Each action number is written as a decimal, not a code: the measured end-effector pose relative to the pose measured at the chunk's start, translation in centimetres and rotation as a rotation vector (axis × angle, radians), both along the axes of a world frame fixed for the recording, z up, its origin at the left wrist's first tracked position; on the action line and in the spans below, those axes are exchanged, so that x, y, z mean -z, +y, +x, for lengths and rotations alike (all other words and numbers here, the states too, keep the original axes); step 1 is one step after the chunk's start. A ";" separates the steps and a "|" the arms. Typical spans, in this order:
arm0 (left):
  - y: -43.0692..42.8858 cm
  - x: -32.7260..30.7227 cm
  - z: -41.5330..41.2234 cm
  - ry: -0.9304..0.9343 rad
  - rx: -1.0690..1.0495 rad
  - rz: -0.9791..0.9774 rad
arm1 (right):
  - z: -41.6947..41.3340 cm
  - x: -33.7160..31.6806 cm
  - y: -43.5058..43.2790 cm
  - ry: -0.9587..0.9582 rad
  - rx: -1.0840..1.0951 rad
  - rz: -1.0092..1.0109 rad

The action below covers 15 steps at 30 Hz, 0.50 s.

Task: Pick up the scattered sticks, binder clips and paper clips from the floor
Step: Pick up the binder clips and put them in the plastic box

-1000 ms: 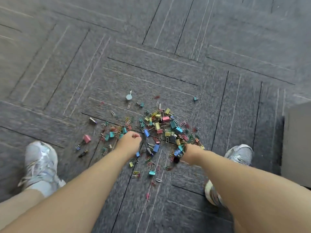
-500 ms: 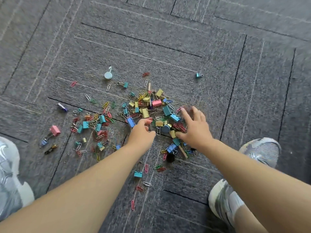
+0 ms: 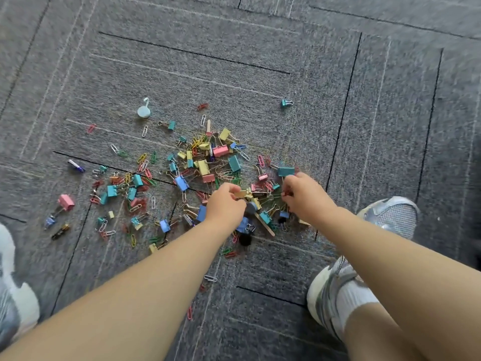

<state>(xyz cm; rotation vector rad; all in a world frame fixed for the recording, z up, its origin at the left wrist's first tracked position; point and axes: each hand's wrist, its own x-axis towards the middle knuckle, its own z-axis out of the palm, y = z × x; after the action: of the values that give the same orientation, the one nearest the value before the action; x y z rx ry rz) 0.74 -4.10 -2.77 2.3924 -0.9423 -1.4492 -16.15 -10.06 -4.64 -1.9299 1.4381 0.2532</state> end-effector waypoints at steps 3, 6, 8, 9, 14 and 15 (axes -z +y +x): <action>0.0 0.3 -0.5 -0.009 -0.060 -0.007 | -0.3 0.0 -0.6 -0.060 0.063 0.042; -0.4 0.1 -0.7 -0.038 -0.018 -0.023 | -0.4 -0.5 -0.9 -0.173 0.292 0.151; -0.7 0.2 -0.7 -0.060 0.048 -0.017 | -0.6 -0.6 -1.1 -0.220 0.395 0.190; -0.9 0.5 -0.7 -0.073 0.077 -0.014 | -0.7 -0.7 -1.2 -0.238 0.433 0.203; -1.1 1.4 -0.5 -0.104 0.102 -0.018 | -1.4 -1.0 -1.9 -0.357 0.650 0.275; -1.1 1.4 -0.4 -0.108 0.100 -0.025 | -1.5 -1.0 -2.0 -0.371 0.675 0.284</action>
<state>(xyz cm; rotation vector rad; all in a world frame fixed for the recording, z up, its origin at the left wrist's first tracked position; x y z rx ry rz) 0.32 -5.22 -4.16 2.4590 -1.1128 -1.3434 -17.63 -12.03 -3.60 -1.1095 1.5980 -0.1976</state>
